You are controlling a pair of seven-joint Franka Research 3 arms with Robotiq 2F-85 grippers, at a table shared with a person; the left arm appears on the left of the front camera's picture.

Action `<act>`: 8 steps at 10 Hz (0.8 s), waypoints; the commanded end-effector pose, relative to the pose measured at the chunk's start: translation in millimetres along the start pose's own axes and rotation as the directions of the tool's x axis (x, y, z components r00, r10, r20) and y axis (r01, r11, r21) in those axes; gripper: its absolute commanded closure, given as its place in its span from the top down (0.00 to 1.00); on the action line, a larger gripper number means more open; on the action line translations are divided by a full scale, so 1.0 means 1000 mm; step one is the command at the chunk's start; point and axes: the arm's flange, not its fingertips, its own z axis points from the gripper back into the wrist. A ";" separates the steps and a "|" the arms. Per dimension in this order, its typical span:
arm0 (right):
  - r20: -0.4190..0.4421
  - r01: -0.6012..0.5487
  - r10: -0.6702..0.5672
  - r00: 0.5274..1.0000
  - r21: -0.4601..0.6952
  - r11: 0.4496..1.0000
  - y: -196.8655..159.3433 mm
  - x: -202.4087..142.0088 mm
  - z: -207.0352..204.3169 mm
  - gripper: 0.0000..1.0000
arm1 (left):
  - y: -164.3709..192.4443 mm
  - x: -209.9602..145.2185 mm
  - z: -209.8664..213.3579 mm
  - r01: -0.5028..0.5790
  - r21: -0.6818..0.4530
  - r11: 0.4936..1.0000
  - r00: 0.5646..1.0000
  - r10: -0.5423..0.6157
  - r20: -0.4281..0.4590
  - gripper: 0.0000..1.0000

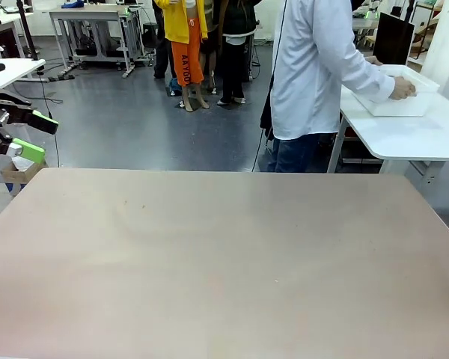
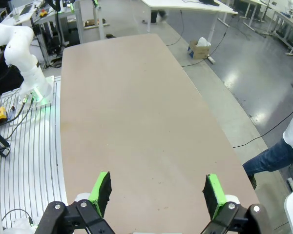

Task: Stack the cups and store them in the basket.
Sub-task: Place the stack of Reusable plastic cups into the Pantry Basket.

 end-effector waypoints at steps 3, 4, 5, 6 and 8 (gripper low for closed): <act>0.023 -0.023 0.023 0.999 0.003 1.000 -0.002 0.002 0.001 1.00 | 0.000 0.002 0.001 -0.005 -0.004 1.000 1.000 0.005 0.017 1.00; 0.023 -0.023 0.023 0.999 0.003 1.000 -0.002 0.002 0.001 1.00 | 0.000 0.002 0.001 -0.005 -0.004 1.000 1.000 0.005 0.017 1.00; 0.023 -0.023 0.023 0.999 0.003 1.000 -0.002 0.002 0.001 1.00 | 0.000 0.002 0.001 -0.005 -0.004 1.000 1.000 0.005 0.017 1.00; 0.023 -0.023 0.023 0.999 0.003 1.000 -0.002 0.002 0.001 1.00 | 0.000 0.002 0.001 -0.005 -0.004 1.000 1.000 0.005 0.017 1.00; 0.023 -0.023 0.023 0.999 0.003 1.000 -0.002 0.002 0.001 1.00 | 0.000 0.002 0.001 -0.005 -0.004 1.000 1.000 0.005 0.017 1.00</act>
